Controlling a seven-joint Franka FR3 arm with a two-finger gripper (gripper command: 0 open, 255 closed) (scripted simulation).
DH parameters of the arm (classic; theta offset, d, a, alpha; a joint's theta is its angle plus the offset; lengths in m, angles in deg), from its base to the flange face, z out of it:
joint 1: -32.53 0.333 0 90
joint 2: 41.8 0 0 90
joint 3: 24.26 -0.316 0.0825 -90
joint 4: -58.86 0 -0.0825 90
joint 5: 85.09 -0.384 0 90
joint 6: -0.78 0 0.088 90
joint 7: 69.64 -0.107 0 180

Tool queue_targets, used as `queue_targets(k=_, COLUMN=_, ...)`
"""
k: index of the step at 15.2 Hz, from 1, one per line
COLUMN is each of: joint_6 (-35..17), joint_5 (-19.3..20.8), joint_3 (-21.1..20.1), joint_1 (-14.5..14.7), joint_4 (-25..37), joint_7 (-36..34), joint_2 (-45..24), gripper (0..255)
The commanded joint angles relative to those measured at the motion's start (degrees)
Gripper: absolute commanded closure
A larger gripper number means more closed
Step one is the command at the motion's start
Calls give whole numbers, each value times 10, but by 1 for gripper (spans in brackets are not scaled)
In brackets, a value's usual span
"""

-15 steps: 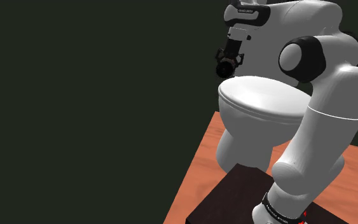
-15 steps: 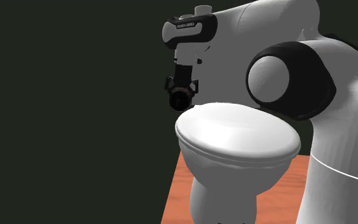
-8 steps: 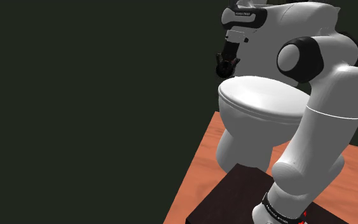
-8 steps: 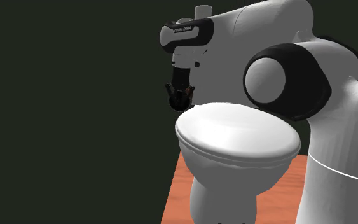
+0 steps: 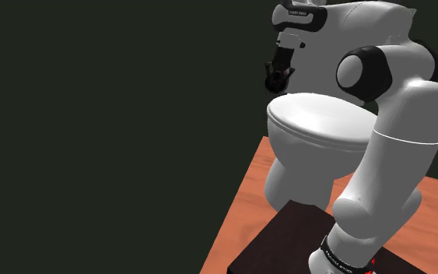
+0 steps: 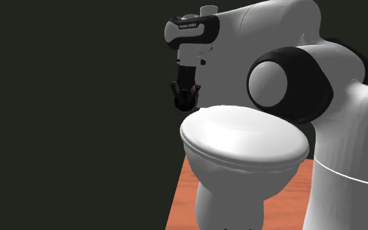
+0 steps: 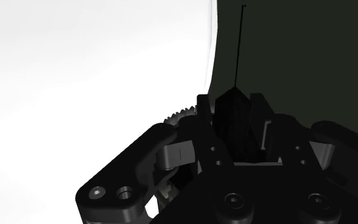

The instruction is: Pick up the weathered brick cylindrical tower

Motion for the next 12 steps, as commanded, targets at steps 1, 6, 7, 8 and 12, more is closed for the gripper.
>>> queue_targets(k=1, joint_6=20, joint_5=-3, joint_3=0, joint_1=-1, joint_4=29, joint_7=-1, joint_2=-8, gripper=255)
queue_targets(k=6, joint_6=70, joint_5=-10, joint_3=2, joint_1=-8, joint_4=101, joint_7=-1, joint_2=-32, gripper=255)
queue_targets(k=7, joint_6=81, joint_5=-12, joint_3=2, joint_1=-10, joint_4=118, joint_7=-1, joint_2=-37, gripper=255)
queue_targets(k=8, joint_6=92, joint_5=-14, joint_3=3, joint_1=-12, joint_4=135, joint_7=-1, joint_2=-44, gripper=255)
queue_targets(k=12, joint_6=117, joint_5=-19, joint_3=4, joint_1=-16, joint_4=175, joint_7=-2, joint_2=-59, gripper=255)
